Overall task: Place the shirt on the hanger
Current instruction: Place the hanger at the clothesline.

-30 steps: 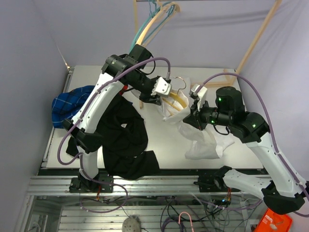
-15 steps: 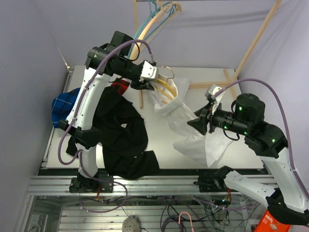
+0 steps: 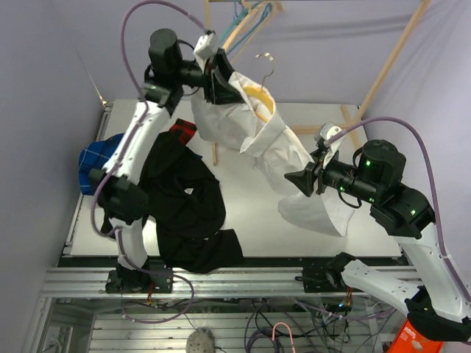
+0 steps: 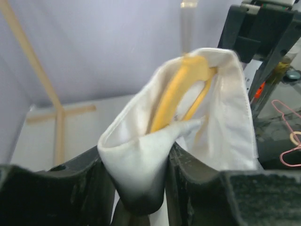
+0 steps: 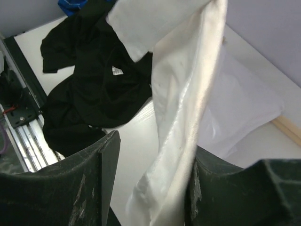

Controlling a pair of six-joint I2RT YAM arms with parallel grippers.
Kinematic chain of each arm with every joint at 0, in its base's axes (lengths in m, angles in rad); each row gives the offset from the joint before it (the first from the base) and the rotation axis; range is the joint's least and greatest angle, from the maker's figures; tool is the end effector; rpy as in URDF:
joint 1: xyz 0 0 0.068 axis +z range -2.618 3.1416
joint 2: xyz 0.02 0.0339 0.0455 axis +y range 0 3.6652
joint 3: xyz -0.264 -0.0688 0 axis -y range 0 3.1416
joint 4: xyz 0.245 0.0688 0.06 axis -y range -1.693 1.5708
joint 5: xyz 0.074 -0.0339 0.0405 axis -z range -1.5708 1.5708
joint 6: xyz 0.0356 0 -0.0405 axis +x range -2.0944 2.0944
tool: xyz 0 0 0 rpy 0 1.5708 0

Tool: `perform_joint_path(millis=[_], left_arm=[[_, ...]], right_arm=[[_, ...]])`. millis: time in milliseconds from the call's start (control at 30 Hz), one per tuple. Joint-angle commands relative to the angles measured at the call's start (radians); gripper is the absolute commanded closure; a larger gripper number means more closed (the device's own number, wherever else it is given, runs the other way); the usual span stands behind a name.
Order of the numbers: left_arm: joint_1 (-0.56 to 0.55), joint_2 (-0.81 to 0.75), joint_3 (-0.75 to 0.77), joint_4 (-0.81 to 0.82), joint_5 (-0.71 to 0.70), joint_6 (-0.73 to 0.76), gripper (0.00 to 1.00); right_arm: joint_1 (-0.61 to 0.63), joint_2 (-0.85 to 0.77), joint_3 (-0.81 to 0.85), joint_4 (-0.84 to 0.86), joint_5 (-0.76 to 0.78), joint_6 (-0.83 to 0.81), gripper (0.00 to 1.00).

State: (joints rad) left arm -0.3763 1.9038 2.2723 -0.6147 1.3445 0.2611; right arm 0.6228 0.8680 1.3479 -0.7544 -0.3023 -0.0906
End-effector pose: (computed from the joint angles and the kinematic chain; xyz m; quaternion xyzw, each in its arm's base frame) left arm 0.3525 -0.1766 0.4872 0.5570 0.4659 -0.5180 0.4521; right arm 0.1099 0.0920 0.4520 -0.3604 0.7068 0.2728 0.5443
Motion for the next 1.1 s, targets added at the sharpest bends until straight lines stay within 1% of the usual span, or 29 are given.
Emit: perform_joint_path(millis=[0, 33, 67, 100, 133, 167, 200, 300, 333, 400, 467, 533, 633, 733, 867, 967, 1067], left_arm=[[-0.038, 0.076, -0.152, 2.233, 0.25, -1.884, 0.93], [-0.04, 0.104, -0.124, 2.103, 0.248, -1.872, 0.93], [-0.042, 0.109, -0.131, 2.129, 0.249, -1.894, 0.93], [-0.044, 0.095, -0.162, 2.243, 0.249, -1.941, 0.93], [-0.043, 0.068, -0.2, 2.227, 0.249, -1.901, 0.93], [-0.042, 0.041, -0.241, 2.126, 0.249, -1.801, 0.93], [-0.042, 0.013, -0.271, 2.064, 0.248, -1.739, 0.93], [-0.049, -0.034, -0.334, 2.073, 0.248, -1.712, 0.93], [-0.05, -0.034, -0.33, 2.072, 0.249, -1.729, 0.93], [-0.049, -0.025, -0.316, 2.156, 0.249, -1.809, 0.93], [-0.047, -0.017, -0.302, 2.179, 0.249, -1.841, 0.93], [-0.046, -0.018, -0.303, 2.179, 0.248, -1.839, 0.93], [-0.047, -0.022, -0.303, 2.133, 0.248, -1.787, 0.93], [-0.047, -0.007, -0.282, 2.153, 0.248, -1.81, 0.93], [-0.047, 0.018, -0.245, 2.199, 0.248, -1.858, 0.93], [-0.047, 0.026, -0.235, 2.209, 0.248, -1.869, 0.93], [-0.047, 0.026, -0.238, 2.2, 0.248, -1.856, 0.93]], right_arm=[[0.003, 0.017, -0.02, 0.013, 0.003, -0.045, 0.5], [0.003, 0.023, -0.021, 0.031, -0.001, -0.048, 0.5], [0.003, 0.03, -0.02, 0.038, -0.004, -0.051, 0.51], [0.003, 0.041, -0.02, 0.044, -0.004, -0.056, 0.51], [0.003, 0.049, -0.02, 0.048, -0.003, -0.061, 0.51], [0.003, 0.057, -0.021, 0.05, -0.004, -0.066, 0.51], [0.004, 0.064, -0.021, 0.052, -0.001, -0.073, 0.51], [0.003, 0.076, -0.026, 0.069, 0.006, -0.078, 0.53], [0.003, 0.077, -0.029, 0.076, 0.004, -0.077, 0.54], [0.003, 0.081, -0.038, 0.089, -0.004, -0.074, 0.59], [0.003, 0.09, -0.047, 0.09, -0.019, -0.072, 0.6], [0.003, 0.101, -0.055, 0.082, -0.04, -0.069, 0.58], [0.003, 0.105, -0.071, 0.078, -0.072, -0.065, 0.55], [0.003, 0.083, -0.092, 0.106, -0.101, -0.05, 0.54], [0.003, 0.065, -0.113, 0.132, -0.188, -0.016, 0.52], [0.003, 0.068, -0.142, 0.15, -0.244, 0.015, 0.55], [0.004, 0.081, -0.18, 0.171, -0.297, 0.041, 0.61]])
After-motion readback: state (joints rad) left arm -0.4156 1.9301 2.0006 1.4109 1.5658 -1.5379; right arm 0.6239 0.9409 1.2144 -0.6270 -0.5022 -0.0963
